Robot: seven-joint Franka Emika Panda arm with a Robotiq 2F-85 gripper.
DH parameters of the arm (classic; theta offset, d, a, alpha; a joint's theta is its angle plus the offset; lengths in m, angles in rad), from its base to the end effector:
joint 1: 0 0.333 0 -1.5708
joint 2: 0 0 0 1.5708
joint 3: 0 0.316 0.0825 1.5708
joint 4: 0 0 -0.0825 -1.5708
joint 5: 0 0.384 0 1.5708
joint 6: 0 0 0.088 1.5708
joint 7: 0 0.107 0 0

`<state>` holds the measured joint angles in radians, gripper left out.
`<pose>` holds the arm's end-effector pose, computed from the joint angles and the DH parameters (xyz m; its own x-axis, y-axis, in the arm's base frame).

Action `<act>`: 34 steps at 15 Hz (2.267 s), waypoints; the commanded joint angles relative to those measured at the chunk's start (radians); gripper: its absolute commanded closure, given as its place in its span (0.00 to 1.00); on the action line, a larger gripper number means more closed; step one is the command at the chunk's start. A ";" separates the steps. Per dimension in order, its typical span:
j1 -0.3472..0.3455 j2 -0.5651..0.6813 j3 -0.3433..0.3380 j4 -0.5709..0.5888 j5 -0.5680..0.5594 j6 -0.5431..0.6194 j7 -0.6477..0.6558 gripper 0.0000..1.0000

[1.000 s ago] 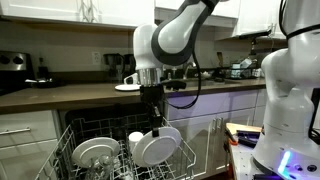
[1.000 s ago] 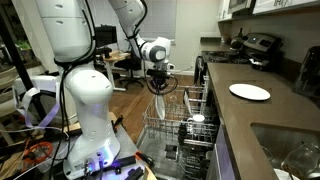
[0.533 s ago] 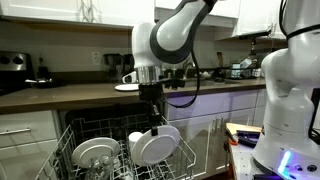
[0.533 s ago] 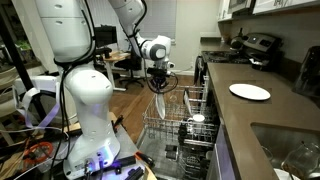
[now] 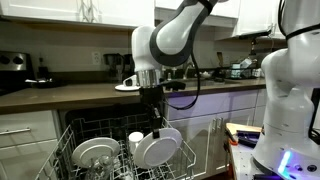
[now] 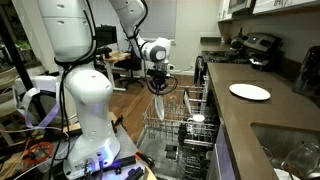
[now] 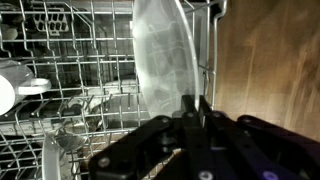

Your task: Take the white plate on the top and put it behind the white cup in the dishwasher

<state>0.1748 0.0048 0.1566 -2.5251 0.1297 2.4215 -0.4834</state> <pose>0.4234 0.1464 0.2658 0.7526 0.6554 -0.0641 0.6463 -0.7538 -0.1184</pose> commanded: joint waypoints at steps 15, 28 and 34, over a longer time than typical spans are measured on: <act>-0.020 -0.006 -0.015 0.015 -0.023 -0.037 -0.004 0.95; -0.057 0.078 -0.047 0.096 -0.007 0.008 -0.146 0.95; -0.080 0.150 -0.035 0.153 0.020 0.035 -0.176 0.95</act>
<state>0.1237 0.1158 0.1024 -2.4134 0.1198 2.4415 -0.6195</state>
